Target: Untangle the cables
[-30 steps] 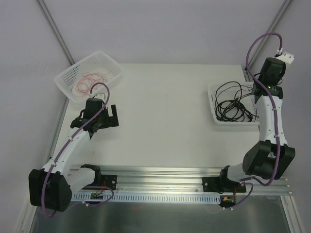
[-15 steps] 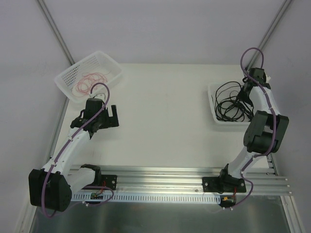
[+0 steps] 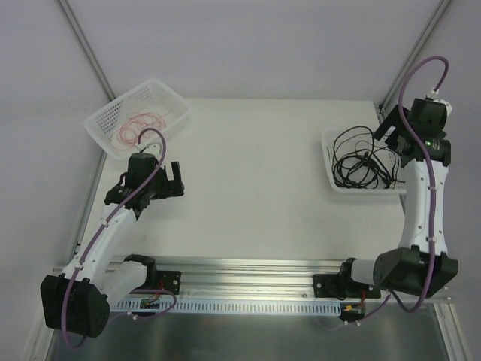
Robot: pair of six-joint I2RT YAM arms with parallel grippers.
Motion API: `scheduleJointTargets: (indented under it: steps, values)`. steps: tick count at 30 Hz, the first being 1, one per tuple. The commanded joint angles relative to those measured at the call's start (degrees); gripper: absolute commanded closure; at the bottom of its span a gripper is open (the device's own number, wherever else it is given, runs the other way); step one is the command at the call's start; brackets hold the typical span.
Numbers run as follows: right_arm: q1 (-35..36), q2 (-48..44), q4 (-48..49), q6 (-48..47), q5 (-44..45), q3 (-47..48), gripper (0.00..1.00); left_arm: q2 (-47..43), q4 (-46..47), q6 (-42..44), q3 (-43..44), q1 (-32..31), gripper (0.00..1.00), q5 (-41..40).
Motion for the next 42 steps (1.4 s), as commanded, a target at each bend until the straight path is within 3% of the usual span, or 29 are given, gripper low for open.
scheduleJointTargets:
  steps: [1, 11, 22, 27, 33, 42]
  values:
    - [0.05, -9.25, -7.4, -0.12, -1.43, 1.29, 0.03, -3.83, 0.65, 1.5, 0.65, 0.58, 0.01, 3.38]
    - [0.32, -38.6, -15.49, 0.48, -4.51, -2.75, 0.03, -21.67, -2.16, -0.08, 0.38, 0.58, 0.01, 1.8]
    - [12.36, -64.1, -18.48, -0.39, 0.49, -10.04, 0.03, -49.25, -17.0, -2.11, 7.51, 0.58, 0.01, -4.08]
    - [15.7, -75.42, -19.45, -4.42, 1.37, -15.49, 0.03, -56.13, -22.72, -1.85, 11.9, 0.58, 0.01, -4.87]
    - [16.23, -83.35, -21.03, -7.77, 0.76, -17.07, 0.03, -62.19, -27.29, 0.36, 17.09, 0.58, 0.01, -4.96]
    - [16.67, -87.67, -26.04, -7.17, 4.27, -20.33, 0.03, -65.63, -31.25, -0.08, 15.95, 0.58, 0.01, -5.49]
